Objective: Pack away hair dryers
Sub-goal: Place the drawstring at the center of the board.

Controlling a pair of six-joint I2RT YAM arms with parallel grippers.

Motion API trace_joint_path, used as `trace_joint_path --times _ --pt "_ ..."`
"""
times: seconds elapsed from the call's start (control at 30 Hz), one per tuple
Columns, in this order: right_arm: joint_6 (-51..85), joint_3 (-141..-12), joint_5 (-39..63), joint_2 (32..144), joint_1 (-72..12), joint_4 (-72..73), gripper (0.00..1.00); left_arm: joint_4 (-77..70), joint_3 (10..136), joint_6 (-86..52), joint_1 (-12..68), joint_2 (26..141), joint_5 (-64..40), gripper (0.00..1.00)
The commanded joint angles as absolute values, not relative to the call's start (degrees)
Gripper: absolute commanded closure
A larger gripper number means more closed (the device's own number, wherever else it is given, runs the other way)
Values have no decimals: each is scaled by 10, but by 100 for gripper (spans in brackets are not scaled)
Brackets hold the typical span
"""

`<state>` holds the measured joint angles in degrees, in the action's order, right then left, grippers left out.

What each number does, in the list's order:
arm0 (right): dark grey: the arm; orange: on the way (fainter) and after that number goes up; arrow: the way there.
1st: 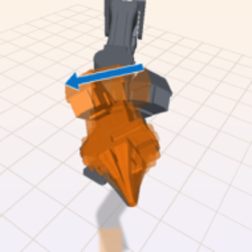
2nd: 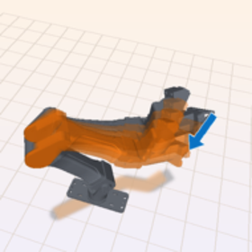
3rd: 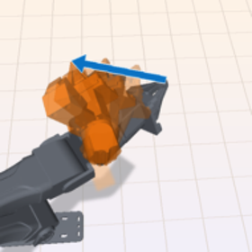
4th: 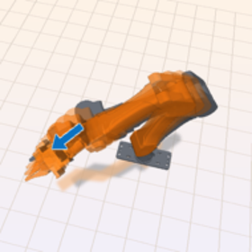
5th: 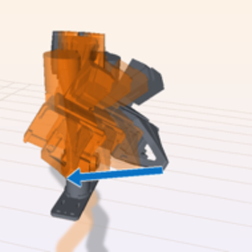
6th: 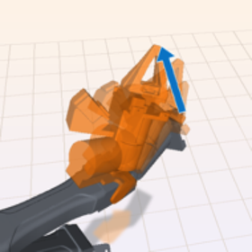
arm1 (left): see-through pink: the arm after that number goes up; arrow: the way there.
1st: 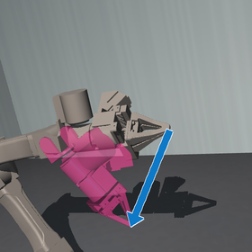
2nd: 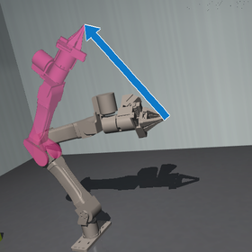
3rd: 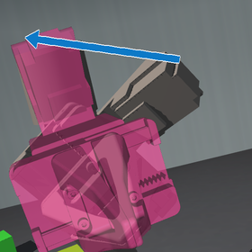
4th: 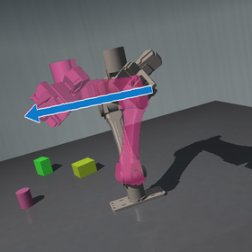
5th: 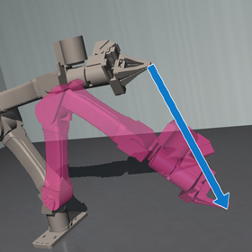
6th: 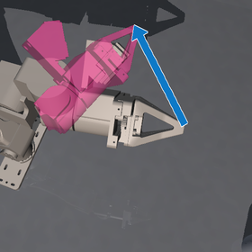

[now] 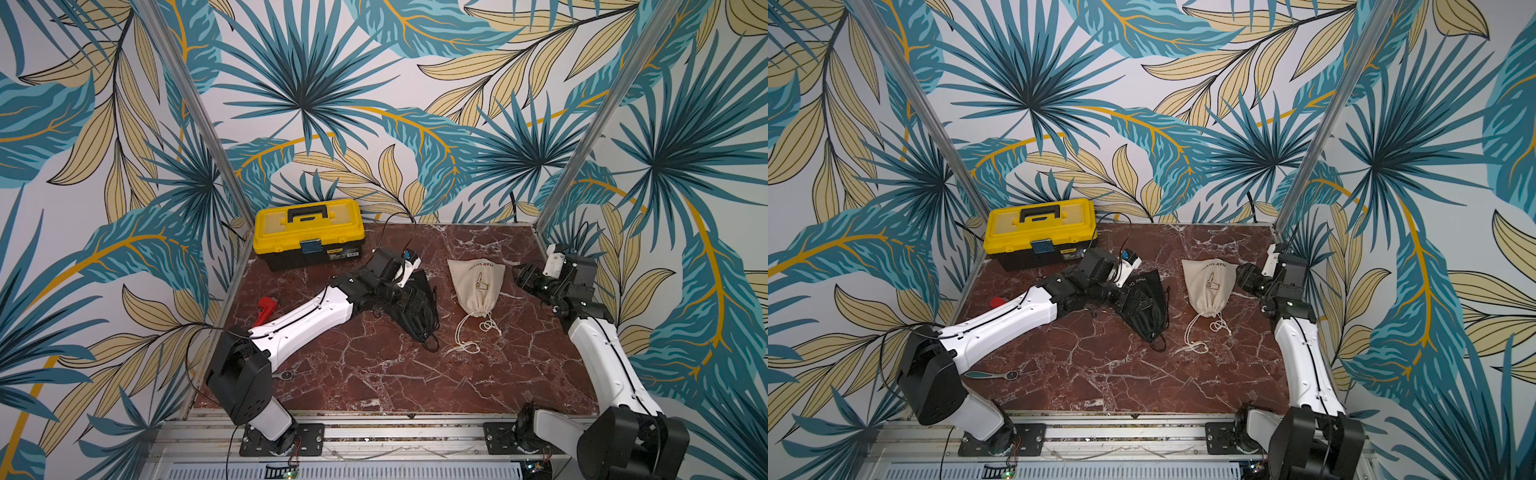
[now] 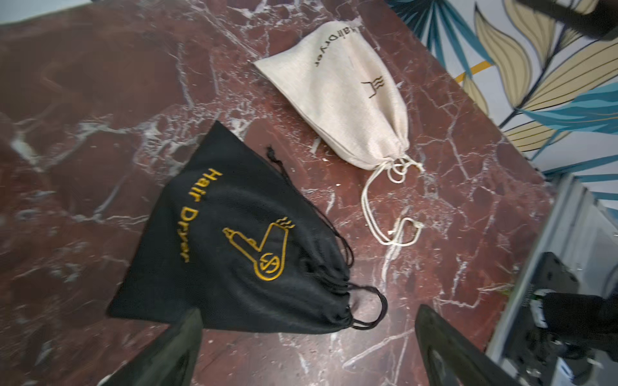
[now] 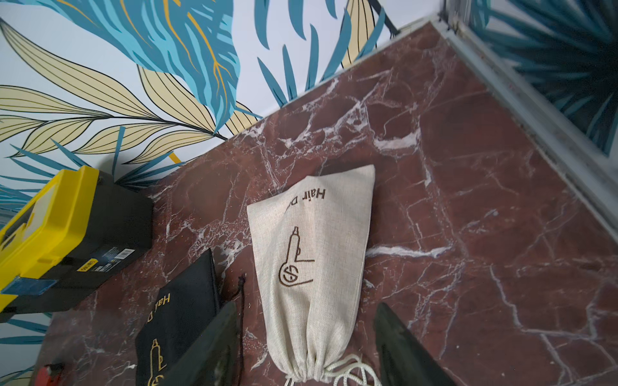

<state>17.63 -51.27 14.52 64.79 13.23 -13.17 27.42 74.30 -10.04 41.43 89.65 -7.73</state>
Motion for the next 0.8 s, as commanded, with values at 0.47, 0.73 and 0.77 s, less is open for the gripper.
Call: trace_joint_path --times 0.47,0.73,0.77 --pt "50 -268 -15 655 76 281 24 298 616 -18 414 753 427 1" --pt "30 -206 -49 722 49 409 23 220 551 29 397 692 457 0" --pt "27 -192 -52 730 47 439 22 207 539 30 390 677 443 0"
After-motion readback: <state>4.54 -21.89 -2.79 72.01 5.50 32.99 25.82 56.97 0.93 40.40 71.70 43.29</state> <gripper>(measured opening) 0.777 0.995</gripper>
